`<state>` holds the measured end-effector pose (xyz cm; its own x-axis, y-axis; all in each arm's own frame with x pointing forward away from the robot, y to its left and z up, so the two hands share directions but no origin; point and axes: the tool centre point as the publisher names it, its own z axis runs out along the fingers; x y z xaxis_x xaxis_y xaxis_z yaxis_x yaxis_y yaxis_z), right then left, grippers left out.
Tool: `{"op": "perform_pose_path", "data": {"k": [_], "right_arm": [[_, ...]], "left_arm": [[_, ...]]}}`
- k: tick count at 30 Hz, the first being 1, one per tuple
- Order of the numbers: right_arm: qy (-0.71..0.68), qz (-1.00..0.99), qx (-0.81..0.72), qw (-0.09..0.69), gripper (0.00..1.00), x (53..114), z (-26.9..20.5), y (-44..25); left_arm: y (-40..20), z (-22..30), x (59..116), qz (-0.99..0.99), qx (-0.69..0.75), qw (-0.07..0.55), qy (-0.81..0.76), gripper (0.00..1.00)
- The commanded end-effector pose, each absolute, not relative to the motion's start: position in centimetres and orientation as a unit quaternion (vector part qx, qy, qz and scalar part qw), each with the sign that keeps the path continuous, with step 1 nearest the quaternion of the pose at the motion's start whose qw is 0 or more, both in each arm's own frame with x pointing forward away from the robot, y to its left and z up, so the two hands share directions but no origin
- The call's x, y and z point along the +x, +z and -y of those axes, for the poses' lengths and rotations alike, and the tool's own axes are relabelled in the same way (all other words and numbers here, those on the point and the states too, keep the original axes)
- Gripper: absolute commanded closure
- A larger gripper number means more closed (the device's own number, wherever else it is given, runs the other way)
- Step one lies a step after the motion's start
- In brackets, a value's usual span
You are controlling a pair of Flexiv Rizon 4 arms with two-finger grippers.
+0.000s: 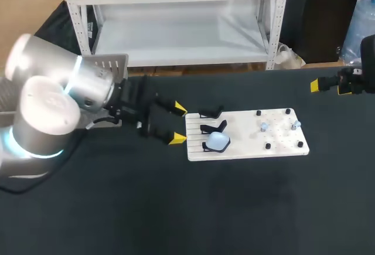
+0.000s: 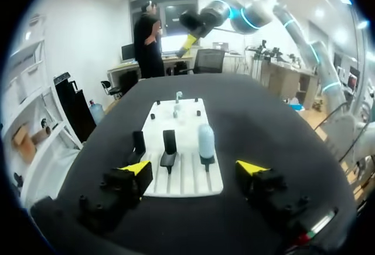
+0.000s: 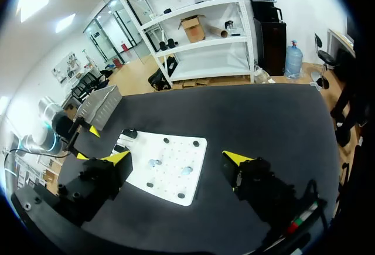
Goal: Pick up each earbud case from the left stands, insert the matching earbuds, close the lid, and place the case in the box.
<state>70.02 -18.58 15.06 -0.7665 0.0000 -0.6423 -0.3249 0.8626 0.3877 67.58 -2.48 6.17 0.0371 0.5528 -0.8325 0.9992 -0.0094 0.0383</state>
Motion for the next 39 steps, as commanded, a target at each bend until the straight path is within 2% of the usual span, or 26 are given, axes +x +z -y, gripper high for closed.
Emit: {"op": "perform_pose_path", "data": {"k": [1, 2, 6, 8, 9, 12, 15, 17, 21, 25, 27, 30, 36, 39], "right_arm": [[0.246, -0.907, -0.09, 0.33, 0.0, 70.0, 18.6, 15.0], [0.246, -0.907, -0.09, 0.33, 0.0, 70.0, 18.6, 15.0], [0.246, -0.907, -0.09, 0.33, 0.0, 70.0, 18.6, 15.0], [0.246, -0.907, -0.09, 0.33, 0.0, 70.0, 18.6, 15.0], [0.246, -0.907, -0.09, 0.33, 0.0, 70.0, 18.6, 15.0], [0.246, -0.907, -0.09, 0.33, 0.0, 70.0, 18.6, 15.0], [0.246, -0.907, -0.09, 0.33, 0.0, 70.0, 18.6, 15.0], [0.246, -0.907, -0.09, 0.33, 0.0, 70.0, 18.6, 15.0], [0.246, -0.907, -0.09, 0.33, 0.0, 70.0, 18.6, 15.0], [0.246, -0.907, -0.09, 0.33, 0.0, 70.0, 18.6, 15.0], [0.246, -0.907, -0.09, 0.33, 0.0, 70.0, 18.6, 15.0], [0.246, -0.907, -0.09, 0.33, 0.0, 70.0, 18.6, 15.0], [0.246, -0.907, -0.09, 0.33, 0.0, 70.0, 18.6, 15.0], [0.246, -0.907, -0.09, 0.33, 0.0, 70.0, 18.6, 15.0]], "left_arm": [[5.1, 4.3, 68.6, -0.614, 0.628, 0.335, -0.339, 0.27], [5.0, 4.6, 68.5, -0.615, 0.626, 0.334, -0.343, 0.33], [5.0, 5.1, 67.6, -0.614, 0.621, 0.332, -0.357, 0.29], [5.1, 5.1, 67.2, -0.615, 0.616, 0.334, -0.362, 0.39], [5.1, 5.1, 66.9, -0.615, 0.613, 0.336, -0.365, 0.41], [5.2, 5.0, 66.3, -0.614, 0.609, 0.343, -0.366, 0.31], [4.7, 5.1, 65.7, -0.613, 0.609, 0.35, -0.361, 0.33], [4.3, 5.2, 65.4, -0.615, 0.608, 0.351, -0.359, 0.46], [4.0, 5.2, 64.9, -0.618, 0.602, 0.354, -0.361, 0.41], [3.5, 5.7, 64.7, -0.624, 0.591, 0.361, -0.362, 0.42], [3.3, 6.0, 64.8, -0.623, 0.588, 0.369, -0.36, 0.51], [3.1, 6.5, 65.0, -0.617, 0.59, 0.376, -0.36, 0.5], [3.2, 7.3, 65.7, -0.608, 0.592, 0.383, -0.364, 0.4], [3.2, 7.6, 66.2, -0.607, 0.591, 0.386, -0.365, 0.38]]}}
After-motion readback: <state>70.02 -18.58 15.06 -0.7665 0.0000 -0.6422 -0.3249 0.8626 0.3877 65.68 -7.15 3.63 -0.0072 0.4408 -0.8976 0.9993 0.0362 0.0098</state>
